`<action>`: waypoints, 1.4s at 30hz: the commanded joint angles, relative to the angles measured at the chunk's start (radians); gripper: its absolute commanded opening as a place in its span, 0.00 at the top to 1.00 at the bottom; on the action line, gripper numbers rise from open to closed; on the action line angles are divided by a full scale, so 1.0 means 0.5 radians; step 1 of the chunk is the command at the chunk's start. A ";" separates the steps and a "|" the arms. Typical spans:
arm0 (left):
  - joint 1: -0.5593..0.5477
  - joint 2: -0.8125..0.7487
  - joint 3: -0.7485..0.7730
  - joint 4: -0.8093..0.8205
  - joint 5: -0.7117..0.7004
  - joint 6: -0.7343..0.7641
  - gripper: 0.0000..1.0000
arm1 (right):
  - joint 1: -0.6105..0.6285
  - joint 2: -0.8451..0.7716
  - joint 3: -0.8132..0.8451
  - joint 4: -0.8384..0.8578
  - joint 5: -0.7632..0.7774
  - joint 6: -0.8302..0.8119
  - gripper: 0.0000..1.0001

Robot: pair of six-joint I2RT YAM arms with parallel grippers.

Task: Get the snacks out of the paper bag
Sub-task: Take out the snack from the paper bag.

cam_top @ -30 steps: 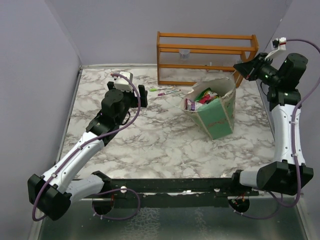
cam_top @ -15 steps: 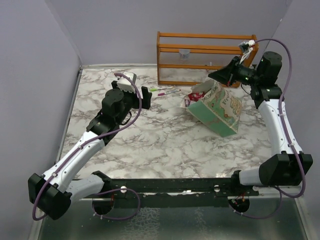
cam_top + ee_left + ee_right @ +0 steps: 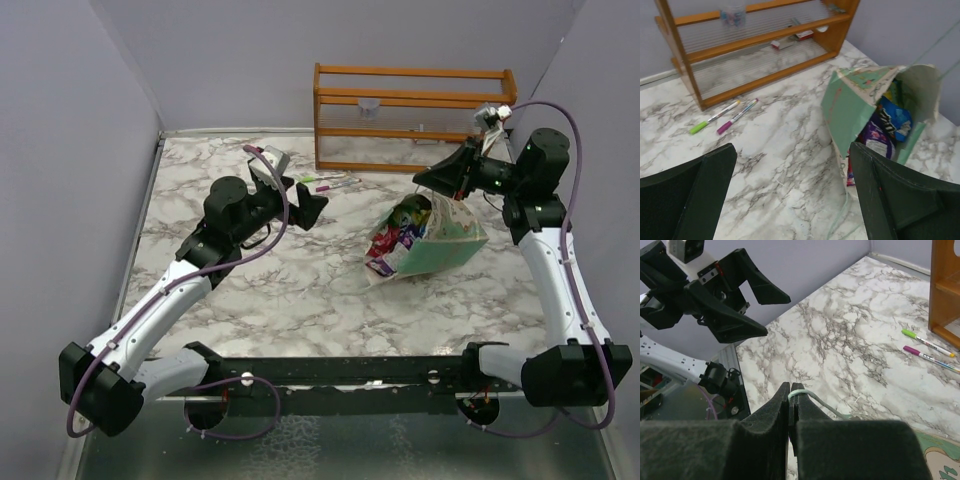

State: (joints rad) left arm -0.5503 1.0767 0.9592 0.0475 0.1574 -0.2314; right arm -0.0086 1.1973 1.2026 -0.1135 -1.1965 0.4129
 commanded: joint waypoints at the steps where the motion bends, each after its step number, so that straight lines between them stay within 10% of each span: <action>1: -0.029 -0.006 0.006 0.228 0.490 -0.039 0.01 | 0.002 -0.084 0.078 -0.018 0.097 -0.042 0.97; 12: -0.605 0.115 0.038 0.128 0.473 0.141 0.16 | 0.002 -0.274 0.127 -0.304 0.289 -0.216 0.97; 25: -1.354 0.737 0.285 0.050 -1.114 -0.278 0.70 | 0.002 -0.411 0.081 -0.238 0.356 -0.087 0.97; 42: -1.455 1.089 0.662 -0.450 -1.625 -0.529 0.70 | 0.002 -0.433 0.037 -0.329 0.461 -0.148 0.97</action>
State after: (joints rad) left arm -1.2720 1.5734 1.2320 -0.0937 -0.5892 -0.4629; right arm -0.0101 1.0130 1.2175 -0.3443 -0.9802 0.3359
